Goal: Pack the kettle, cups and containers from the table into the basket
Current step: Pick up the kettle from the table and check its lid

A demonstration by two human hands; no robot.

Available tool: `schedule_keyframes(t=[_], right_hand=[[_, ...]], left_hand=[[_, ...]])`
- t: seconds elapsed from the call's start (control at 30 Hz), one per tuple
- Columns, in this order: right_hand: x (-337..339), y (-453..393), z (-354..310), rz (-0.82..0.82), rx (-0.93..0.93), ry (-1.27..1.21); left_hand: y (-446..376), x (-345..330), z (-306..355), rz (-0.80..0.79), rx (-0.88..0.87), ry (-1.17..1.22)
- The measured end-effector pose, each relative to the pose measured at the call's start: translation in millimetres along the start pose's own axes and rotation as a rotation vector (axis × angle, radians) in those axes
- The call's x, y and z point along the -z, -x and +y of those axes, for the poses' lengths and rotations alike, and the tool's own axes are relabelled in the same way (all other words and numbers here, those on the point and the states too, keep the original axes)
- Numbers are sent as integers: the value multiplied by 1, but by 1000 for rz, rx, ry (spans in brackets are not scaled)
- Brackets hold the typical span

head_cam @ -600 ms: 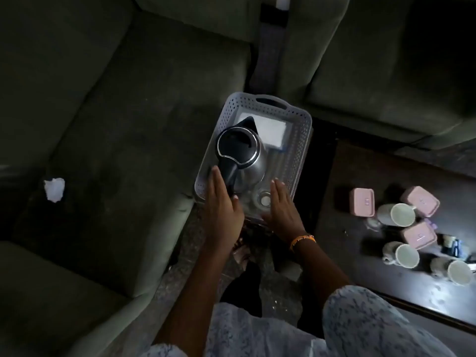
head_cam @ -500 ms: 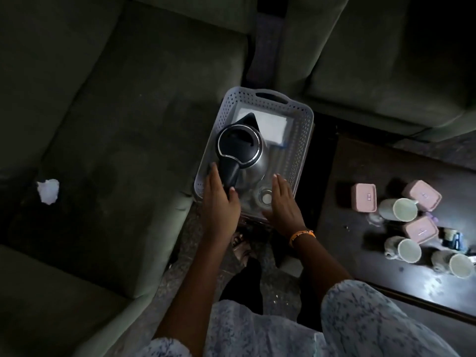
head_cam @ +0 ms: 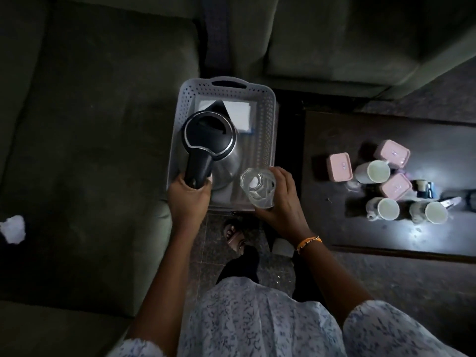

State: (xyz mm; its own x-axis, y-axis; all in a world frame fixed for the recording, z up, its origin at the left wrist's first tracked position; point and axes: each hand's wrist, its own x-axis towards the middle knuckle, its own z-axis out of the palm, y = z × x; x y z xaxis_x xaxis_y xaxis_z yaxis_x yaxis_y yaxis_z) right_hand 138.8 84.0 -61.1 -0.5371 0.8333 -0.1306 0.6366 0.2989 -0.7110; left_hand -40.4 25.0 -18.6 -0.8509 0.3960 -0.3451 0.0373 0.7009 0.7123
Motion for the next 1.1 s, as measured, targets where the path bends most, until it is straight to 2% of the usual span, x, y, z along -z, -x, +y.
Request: schedule_keyframes(t=[0.13,0.27,0.4,0.57,0.7,0.87,1.1], right_hand=[[29,26,17,141,-40,-48],[56,53,50,255,-137,-33],[78,73,95,280,-253,22],[91,87,147,180,-422,66],[86,83,181,121,-601,166],[74,75,220,39,-544,117],[67,74,251,46,-457,38]], left_hand=[[29,16,18,-15,-154,63],[69,25,39,-127,-342,28],[109,11,56,-190,-520,-68],[148,-20,62,-344,-514,-154],[170,-48,57,-459,-615,-283],[185,-77,35,-481,-611,-385],[196,-102,4,-504,-435,-421]])
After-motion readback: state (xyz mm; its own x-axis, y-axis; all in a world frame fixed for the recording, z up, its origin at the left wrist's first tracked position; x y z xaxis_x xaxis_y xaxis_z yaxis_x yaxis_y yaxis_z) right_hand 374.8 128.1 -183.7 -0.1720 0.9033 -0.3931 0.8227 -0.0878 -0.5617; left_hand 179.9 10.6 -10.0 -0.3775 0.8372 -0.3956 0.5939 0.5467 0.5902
